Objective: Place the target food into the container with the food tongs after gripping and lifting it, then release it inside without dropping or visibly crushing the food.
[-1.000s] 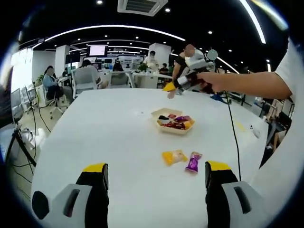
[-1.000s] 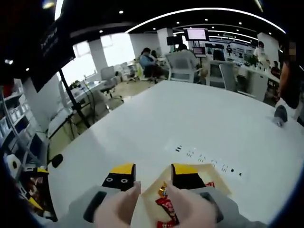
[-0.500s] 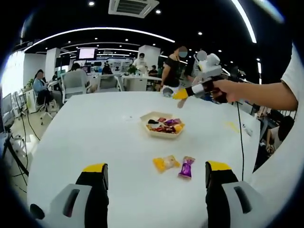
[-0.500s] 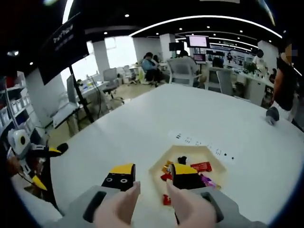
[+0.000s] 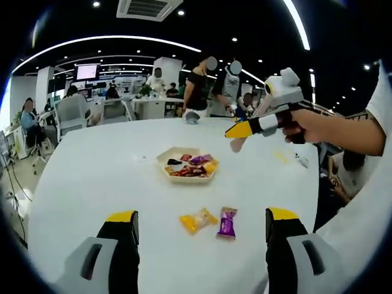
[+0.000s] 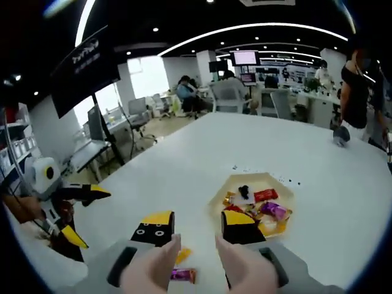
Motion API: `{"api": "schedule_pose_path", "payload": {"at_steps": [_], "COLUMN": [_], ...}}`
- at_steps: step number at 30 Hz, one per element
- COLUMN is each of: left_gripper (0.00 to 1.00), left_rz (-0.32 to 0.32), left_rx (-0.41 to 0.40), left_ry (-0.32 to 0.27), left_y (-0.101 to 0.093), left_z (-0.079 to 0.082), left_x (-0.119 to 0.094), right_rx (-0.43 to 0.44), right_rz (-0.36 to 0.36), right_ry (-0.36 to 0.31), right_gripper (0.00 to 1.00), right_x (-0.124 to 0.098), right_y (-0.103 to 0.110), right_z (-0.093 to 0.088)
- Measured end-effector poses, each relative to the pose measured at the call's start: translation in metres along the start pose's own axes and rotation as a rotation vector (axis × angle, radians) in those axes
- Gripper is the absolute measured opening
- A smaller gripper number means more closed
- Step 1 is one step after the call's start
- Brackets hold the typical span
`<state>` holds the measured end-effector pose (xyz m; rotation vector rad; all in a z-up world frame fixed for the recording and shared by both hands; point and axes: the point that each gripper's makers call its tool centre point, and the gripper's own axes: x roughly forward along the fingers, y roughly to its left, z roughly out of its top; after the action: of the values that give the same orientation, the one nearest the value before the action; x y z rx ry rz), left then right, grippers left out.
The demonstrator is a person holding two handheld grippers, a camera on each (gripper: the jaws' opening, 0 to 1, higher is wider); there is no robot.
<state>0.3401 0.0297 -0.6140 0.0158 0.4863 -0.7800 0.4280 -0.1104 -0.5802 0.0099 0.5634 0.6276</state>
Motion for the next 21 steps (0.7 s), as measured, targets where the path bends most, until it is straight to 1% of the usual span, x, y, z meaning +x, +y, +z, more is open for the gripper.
{"api": "schedule_pose_path", "payload": {"at_steps": [1, 4, 5, 8, 9, 12, 16, 19, 21], "left_gripper": [0.85, 0.85, 0.85, 0.85, 0.85, 0.85, 0.85, 0.85, 0.85], "left_rz": [-0.006, -0.023, -0.031, -0.057, -0.059, -0.062, -0.059, -0.055, -0.062], "left_rx": [0.002, 0.004, 0.004, 0.012, 0.014, 0.005, 0.005, -0.019, -0.027], "left_ry": [-0.001, -0.001, 0.0, 0.016, 0.015, 0.001, 0.016, 0.02, 0.02], "left_y": [-0.001, -0.003, -0.004, -0.008, -0.009, -0.009, -0.01, -0.012, -0.016], "left_z": [0.001, 0.001, 0.001, 0.0, 0.001, 0.004, -0.003, -0.007, -0.009], "left_x": [0.001, 0.005, 0.007, 0.015, 0.016, 0.018, 0.022, 0.022, 0.022], "right_rx": [0.008, 0.006, 0.007, -0.002, -0.004, -0.014, 0.003, 0.014, -0.009], "right_rz": [-0.008, -0.021, -0.021, -0.02, -0.015, -0.014, -0.005, 0.001, -0.002], "right_ry": [-0.002, -0.016, -0.011, 0.004, 0.017, 0.014, 0.011, 0.018, 0.021], "right_gripper": [0.3, 0.3, 0.3, 0.3, 0.3, 0.3, 0.3, 0.3, 0.3], "right_x": [-0.004, -0.009, -0.01, -0.013, -0.014, -0.014, -0.014, -0.013, -0.012], "right_y": [0.003, 0.007, 0.008, 0.013, 0.016, 0.017, 0.018, 0.02, 0.02], "right_z": [-0.004, -0.01, -0.016, -0.024, -0.029, -0.033, -0.041, -0.046, -0.052]}}
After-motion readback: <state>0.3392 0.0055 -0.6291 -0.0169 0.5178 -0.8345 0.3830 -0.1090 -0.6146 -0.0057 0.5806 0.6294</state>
